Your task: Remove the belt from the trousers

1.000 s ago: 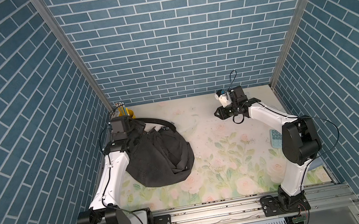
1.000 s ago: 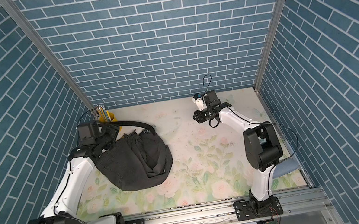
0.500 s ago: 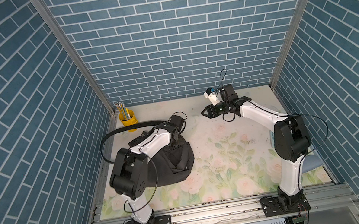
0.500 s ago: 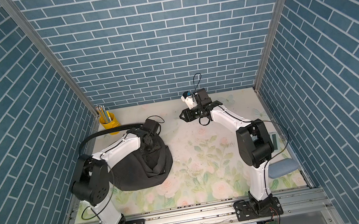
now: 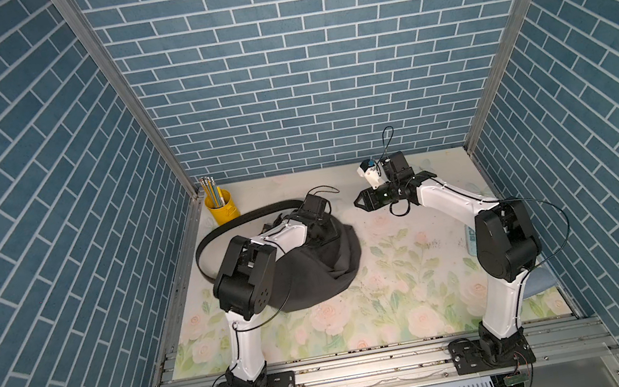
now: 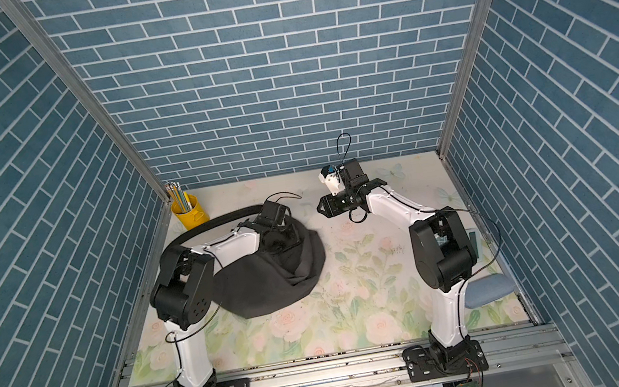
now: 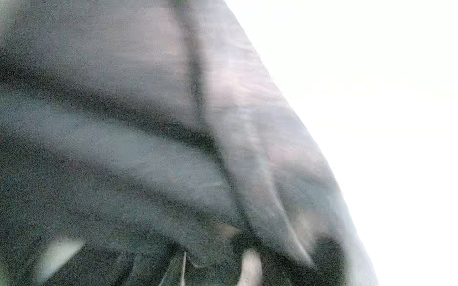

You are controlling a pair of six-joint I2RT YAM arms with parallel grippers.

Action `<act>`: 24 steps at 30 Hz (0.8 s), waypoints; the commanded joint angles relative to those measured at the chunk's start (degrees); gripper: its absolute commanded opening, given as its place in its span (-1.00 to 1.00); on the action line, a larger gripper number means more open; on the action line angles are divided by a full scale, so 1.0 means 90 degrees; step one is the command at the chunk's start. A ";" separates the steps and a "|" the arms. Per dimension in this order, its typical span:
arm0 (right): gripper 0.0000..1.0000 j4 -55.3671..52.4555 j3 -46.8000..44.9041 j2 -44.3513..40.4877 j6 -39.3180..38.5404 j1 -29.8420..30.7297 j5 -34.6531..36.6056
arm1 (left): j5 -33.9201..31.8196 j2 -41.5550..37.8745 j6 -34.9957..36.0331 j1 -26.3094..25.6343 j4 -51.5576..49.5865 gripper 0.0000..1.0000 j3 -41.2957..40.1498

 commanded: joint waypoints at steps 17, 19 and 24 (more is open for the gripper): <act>0.02 -0.0205 -0.0395 -0.0474 0.0345 -0.0803 0.2246 | 0.1170 0.1777 0.2323 -0.1236 -0.3152 0.08 0.3954; 0.01 -0.0174 -0.0282 -0.0303 0.0323 -0.0984 0.2169 | 0.0992 0.1491 0.2186 -0.1250 -0.3136 0.08 0.3489; 0.01 -0.0454 0.0535 0.0582 0.0297 -0.1290 0.1611 | -0.0142 0.0858 0.1354 -0.1258 -0.3303 0.08 0.2852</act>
